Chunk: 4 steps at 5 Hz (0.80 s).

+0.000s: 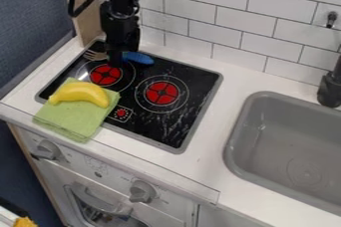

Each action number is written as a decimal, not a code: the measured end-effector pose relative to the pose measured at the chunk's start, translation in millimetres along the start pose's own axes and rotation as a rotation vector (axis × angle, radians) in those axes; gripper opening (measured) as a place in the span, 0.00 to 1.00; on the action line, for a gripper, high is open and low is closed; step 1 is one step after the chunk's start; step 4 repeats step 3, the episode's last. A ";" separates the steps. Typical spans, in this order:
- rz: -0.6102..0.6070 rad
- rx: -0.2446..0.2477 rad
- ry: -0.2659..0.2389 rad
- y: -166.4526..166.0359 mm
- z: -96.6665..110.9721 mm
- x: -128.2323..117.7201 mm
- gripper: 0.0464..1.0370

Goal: Move the blue fork to the upper left of the stove

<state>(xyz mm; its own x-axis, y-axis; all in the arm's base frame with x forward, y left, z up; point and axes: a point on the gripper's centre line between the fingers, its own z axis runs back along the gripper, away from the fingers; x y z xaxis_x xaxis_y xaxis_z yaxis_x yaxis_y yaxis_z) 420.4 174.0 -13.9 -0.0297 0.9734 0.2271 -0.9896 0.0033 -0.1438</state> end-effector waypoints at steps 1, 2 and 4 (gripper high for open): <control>0.014 -0.057 -0.026 -2.8 29.3 7.3 0.96; 0.009 -0.105 -0.045 -4.0 52.5 12.2 0.96; 0.009 -0.109 -0.047 -4.4 54.1 12.7 0.96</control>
